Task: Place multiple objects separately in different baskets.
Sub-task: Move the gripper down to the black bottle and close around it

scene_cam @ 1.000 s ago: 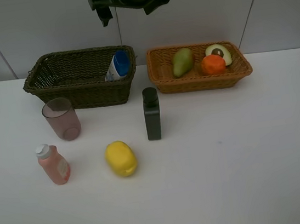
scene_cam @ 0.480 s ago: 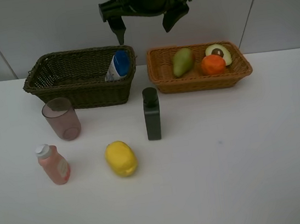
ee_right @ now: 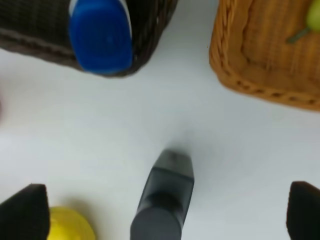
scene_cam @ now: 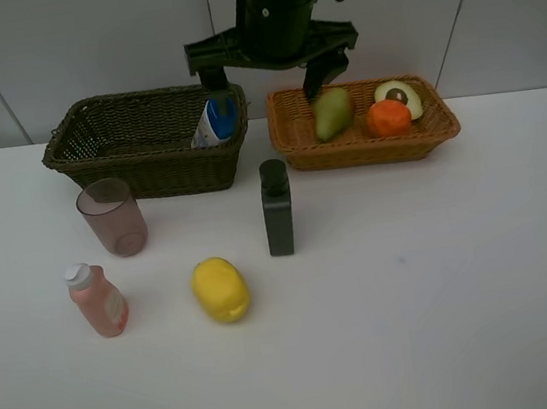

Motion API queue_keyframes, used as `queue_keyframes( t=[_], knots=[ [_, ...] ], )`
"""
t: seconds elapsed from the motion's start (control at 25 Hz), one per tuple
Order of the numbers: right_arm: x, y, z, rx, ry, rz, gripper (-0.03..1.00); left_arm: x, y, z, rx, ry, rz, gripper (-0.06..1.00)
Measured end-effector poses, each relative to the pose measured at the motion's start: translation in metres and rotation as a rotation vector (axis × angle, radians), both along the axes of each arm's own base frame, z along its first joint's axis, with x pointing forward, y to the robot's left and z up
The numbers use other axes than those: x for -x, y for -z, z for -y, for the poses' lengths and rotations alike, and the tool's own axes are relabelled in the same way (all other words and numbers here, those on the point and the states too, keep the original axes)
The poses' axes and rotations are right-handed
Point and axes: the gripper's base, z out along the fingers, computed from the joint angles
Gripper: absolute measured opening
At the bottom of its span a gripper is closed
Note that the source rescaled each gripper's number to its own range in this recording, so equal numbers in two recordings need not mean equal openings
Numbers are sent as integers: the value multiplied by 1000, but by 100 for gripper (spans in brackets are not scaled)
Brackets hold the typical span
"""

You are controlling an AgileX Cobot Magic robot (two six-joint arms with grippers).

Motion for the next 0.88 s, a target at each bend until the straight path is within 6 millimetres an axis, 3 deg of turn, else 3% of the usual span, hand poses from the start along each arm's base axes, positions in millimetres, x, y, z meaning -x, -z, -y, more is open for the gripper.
queue_keyframes(
  t=[0.36,0.76,0.88],
  knots=[
    [8,55,2,-29,42,-56,100,0,0,0,0,0,0,100],
    [9,99,0,-18,58,-107,100,0,0,0,0,0,0,100],
    [8,104,-1,-19,57,-108,100,0,0,0,0,0,0,100]
  ],
)
